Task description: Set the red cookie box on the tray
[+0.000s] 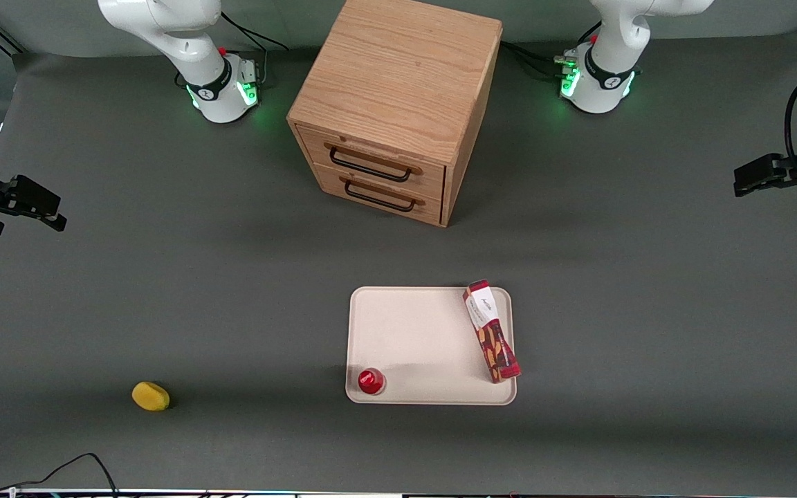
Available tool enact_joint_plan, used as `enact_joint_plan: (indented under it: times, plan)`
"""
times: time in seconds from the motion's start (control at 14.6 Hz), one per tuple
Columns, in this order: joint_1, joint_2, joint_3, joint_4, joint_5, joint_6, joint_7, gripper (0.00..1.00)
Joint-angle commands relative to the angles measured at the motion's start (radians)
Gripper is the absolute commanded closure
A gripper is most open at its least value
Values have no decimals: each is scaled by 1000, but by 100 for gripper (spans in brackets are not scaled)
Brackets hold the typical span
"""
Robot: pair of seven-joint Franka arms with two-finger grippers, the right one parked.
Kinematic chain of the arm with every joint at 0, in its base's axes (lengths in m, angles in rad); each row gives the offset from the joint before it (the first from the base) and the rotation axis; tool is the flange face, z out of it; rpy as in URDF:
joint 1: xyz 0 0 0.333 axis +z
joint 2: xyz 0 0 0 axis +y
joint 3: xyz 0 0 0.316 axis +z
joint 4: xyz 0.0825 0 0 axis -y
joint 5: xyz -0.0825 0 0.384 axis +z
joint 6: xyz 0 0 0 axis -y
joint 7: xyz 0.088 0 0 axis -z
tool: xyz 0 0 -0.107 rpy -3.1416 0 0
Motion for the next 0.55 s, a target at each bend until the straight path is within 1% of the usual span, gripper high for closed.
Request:
enact_joint_plan:
  times: [0.0, 0.48]
  plan:
    - [-5, -11, 30, -21, -34, 57, 54, 0]
    - [-8, -21, 26, -24, -30, 60, 31, 0]
